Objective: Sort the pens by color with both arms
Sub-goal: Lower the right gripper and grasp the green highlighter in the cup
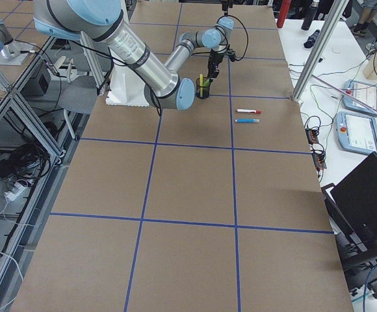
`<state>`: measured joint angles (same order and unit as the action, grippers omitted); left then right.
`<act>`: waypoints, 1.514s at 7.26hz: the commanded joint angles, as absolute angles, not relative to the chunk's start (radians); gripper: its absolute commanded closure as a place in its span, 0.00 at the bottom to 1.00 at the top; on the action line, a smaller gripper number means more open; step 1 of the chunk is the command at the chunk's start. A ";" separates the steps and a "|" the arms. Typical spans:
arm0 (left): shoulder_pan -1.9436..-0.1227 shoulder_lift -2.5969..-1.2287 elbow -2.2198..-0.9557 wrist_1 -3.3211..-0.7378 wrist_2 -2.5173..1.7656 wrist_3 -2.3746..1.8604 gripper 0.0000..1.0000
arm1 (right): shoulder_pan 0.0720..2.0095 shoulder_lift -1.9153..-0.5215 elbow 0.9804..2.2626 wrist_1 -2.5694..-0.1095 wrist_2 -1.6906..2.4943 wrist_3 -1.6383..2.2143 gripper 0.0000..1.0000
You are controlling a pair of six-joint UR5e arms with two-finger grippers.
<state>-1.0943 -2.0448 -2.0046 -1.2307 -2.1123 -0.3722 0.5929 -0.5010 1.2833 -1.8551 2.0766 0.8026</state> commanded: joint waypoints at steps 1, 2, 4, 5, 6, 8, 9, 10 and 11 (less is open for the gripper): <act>-1.094 -2.045 -2.005 -1.230 -2.112 -0.373 0.00 | 0.592 -0.499 1.285 -1.855 2.077 0.805 0.76; -1.094 -2.045 -2.005 -1.232 -2.112 -0.373 0.00 | 0.592 -0.500 1.307 -1.855 2.075 0.805 0.90; -1.094 -2.045 -2.005 -1.230 -2.112 -0.373 0.00 | 0.592 -0.503 1.342 -1.856 2.072 0.807 1.00; -1.094 -2.045 -2.005 -1.230 -2.112 -0.373 0.00 | 0.594 -0.503 1.371 -1.861 2.071 0.808 1.00; -1.094 -2.045 -2.005 -1.230 -2.114 -0.374 0.00 | 0.606 -0.503 1.415 -1.870 2.068 0.810 1.00; -1.092 -2.043 -2.003 -1.230 -2.117 -0.374 0.00 | 0.639 -0.508 1.562 -1.989 2.043 0.810 1.00; -1.092 -2.043 -2.002 -1.229 -2.120 -0.374 0.00 | 0.641 -0.502 1.616 -2.008 1.984 0.810 1.00; -1.092 -2.043 -1.999 -1.230 -2.121 -0.374 0.00 | 0.643 -0.497 1.640 -2.006 1.915 0.814 1.00; -1.091 -2.043 -1.994 -1.230 -2.123 -0.374 0.00 | 0.647 -0.497 1.644 -1.999 1.835 0.872 1.00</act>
<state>-1.0917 -2.0433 -1.9989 -1.2299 -2.1209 -0.3743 0.6422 -0.4991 1.6219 -1.9995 1.9273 0.8271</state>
